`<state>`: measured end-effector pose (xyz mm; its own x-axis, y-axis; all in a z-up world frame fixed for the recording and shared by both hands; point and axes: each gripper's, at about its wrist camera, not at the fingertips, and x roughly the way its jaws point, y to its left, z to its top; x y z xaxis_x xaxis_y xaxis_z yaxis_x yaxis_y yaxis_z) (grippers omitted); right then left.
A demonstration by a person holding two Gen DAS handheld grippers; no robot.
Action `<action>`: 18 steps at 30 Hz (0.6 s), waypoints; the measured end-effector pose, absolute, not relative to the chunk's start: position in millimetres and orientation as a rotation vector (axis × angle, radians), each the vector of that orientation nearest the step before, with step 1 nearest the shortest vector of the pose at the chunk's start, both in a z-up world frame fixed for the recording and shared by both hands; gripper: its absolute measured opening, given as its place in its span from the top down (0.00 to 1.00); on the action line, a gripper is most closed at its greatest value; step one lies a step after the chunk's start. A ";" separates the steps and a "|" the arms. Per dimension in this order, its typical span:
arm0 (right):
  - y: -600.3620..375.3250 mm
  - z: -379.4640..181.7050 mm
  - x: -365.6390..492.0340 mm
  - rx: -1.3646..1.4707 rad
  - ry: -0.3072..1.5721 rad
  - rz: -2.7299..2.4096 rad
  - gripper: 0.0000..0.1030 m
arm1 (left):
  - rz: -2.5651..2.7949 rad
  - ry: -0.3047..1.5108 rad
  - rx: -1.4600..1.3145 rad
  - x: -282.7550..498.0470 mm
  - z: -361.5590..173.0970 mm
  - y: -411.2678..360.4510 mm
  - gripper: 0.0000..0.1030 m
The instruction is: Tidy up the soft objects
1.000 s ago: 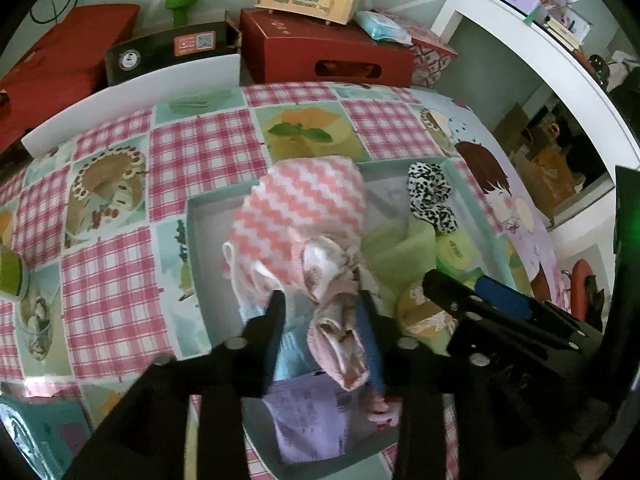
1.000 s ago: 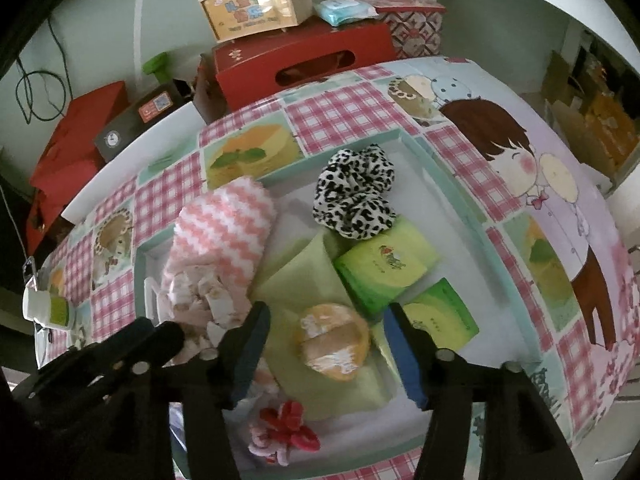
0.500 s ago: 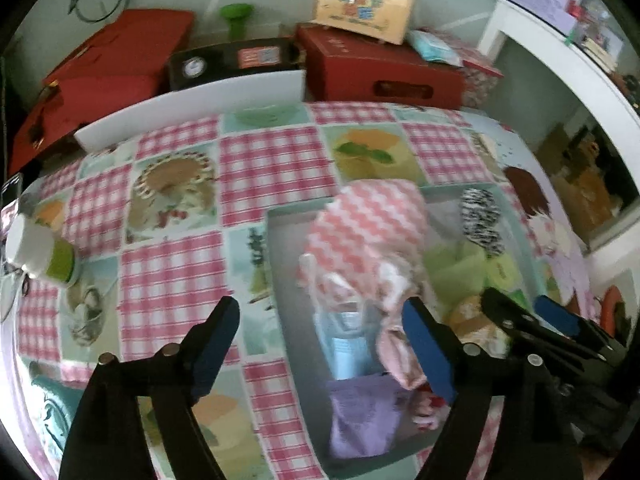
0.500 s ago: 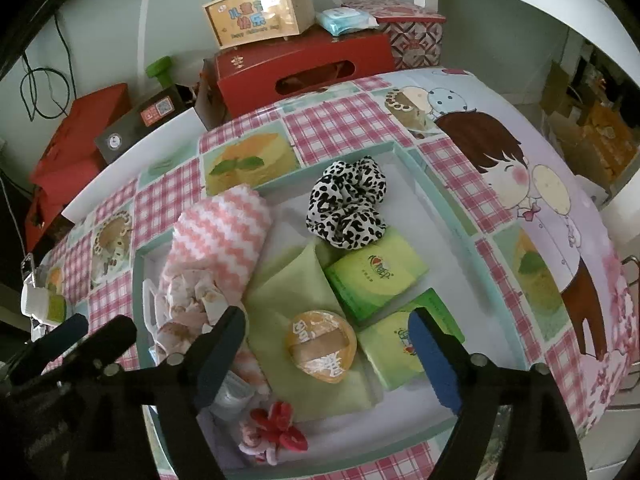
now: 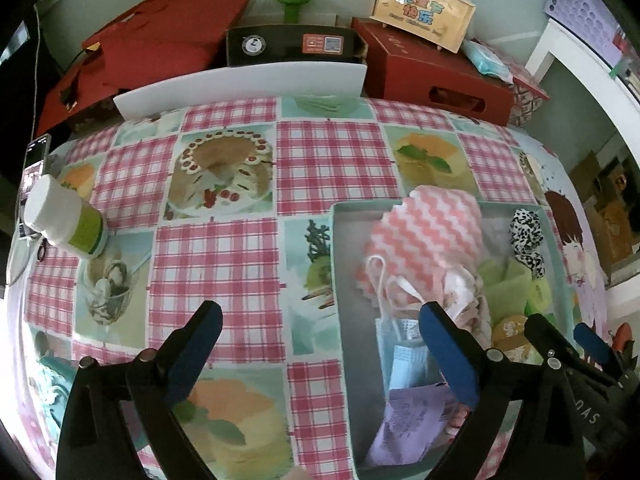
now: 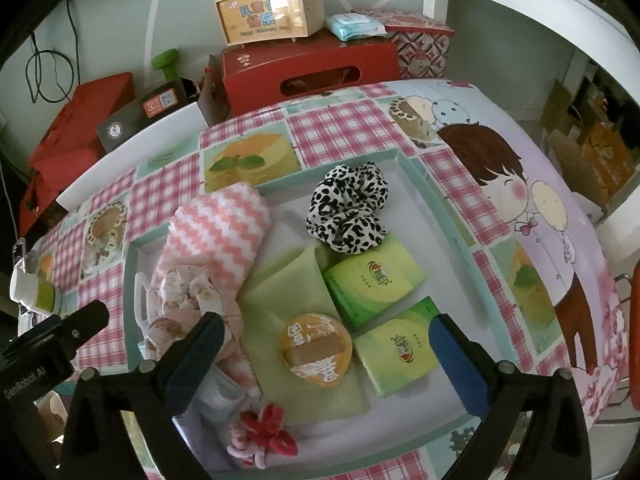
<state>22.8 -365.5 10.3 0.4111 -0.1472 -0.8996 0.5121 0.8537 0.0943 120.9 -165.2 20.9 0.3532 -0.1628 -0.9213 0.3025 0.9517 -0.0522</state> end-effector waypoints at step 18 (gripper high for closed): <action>-337.6 24.5 10.9 0.306 1.048 -0.389 0.00 | -0.194 1.104 0.223 84.3 21.6 -119.1 0.04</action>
